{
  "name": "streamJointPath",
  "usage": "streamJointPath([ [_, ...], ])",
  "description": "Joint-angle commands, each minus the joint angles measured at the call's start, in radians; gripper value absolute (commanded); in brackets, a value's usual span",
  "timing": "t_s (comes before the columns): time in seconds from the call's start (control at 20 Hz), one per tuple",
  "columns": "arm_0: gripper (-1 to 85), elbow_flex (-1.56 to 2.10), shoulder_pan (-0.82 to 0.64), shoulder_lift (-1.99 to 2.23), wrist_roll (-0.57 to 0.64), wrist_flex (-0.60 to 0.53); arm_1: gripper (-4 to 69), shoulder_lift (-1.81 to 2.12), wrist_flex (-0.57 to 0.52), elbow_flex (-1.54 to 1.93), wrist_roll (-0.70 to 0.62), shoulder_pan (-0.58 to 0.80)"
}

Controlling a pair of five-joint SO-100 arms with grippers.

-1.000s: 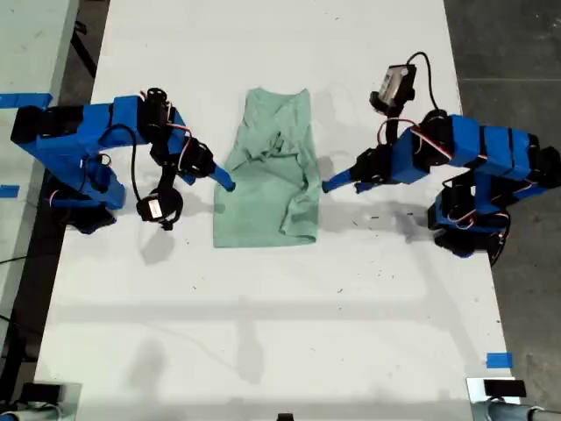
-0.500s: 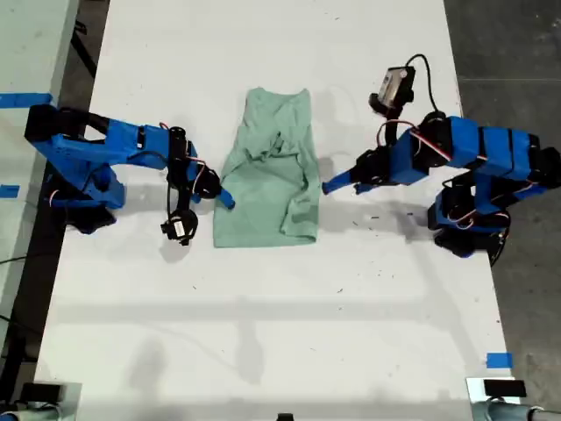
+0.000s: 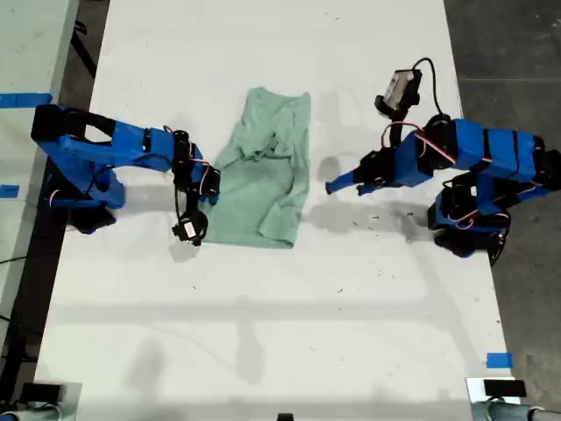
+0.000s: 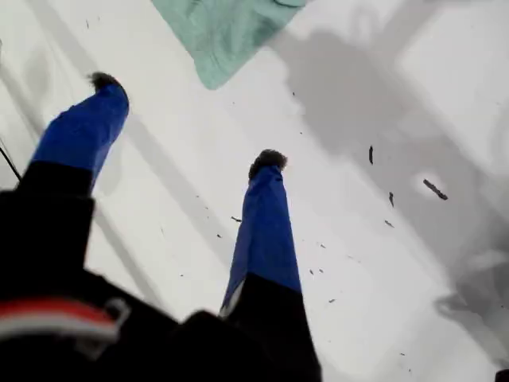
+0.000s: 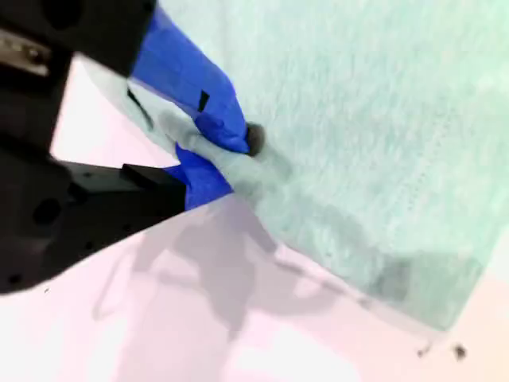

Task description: Fold tshirt

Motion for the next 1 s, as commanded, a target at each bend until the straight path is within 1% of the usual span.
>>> streamJointPath([
  [0.0,0.1,-0.078,0.006,0.156,-0.018,0.178,28.8,0.061,-0.035,0.011,0.018,-0.025],
  [0.1,0.1,-0.215,-0.012,0.163,-0.041,0.387,28.5,0.086,-0.037,0.028,0.025,-0.026],
  [0.15,0.1,-0.256,-0.026,0.161,-0.048,0.428,28.4,0.094,-0.037,0.034,0.028,-0.026],
  [0.2,0.1,-0.285,-0.034,0.16,-0.049,0.43,28.2,0.095,-0.038,0.037,0.029,-0.026],
  [0.25,0.1,-0.324,-0.035,0.143,-0.044,0.414,28.2,0.095,-0.041,0.04,0.029,-0.026],
  [0.3,0.1,-0.368,-0.034,0.112,-0.034,0.374,28.2,0.094,-0.043,0.044,0.029,-0.026],
  [0.35,0.1,-0.4,-0.028,0.075,-0.011,0.304,28.1,0.092,-0.046,0.044,0.029,-0.025],
  [0.4,0.0,-0.42,-0.014,0.038,0.026,0.19,28.0,0.092,-0.049,0.044,0.028,-0.025],
  [0.45,0.0,-0.476,0.002,-0.028,0.038,0.127,27.8,0.091,-0.049,0.046,0.026,-0.021],
  [0.55,0.0,-0.692,0.029,-0.221,0.095,0.1,27.6,0.091,-0.054,0.057,0.028,-0.02],
  [0.6,0.0,-0.753,0.038,-0.302,0.121,0.041,27.6,0.091,-0.061,0.063,0.029,-0.02],
  [0.65,0.6,-0.856,0.04,-0.419,0.135,0.055,27.6,0.091,-0.067,0.069,0.032,-0.02],
  [0.7,9.9,-0.983,0.026,-0.554,0.141,0.107,27.6,0.089,-0.072,0.071,0.032,-0.021],
  [0.75,22.8,-1.109,0.005,-0.692,0.153,0.175,27.6,0.089,-0.074,0.071,0.035,-0.023],
  [0.8,24.4,-1.197,-0.002,-0.788,0.121,0.253,27.6,0.091,-0.074,0.072,0.038,-0.026],
  [0.85,25.8,-1.201,-0.006,-0.825,0.087,0.29,27.6,0.091,-0.074,0.074,0.041,-0.031],
  [0.95,27.7,-1.201,-0.006,-0.822,0.026,0.402,27.6,0.097,-0.072,0.081,0.044,-0.037],
])
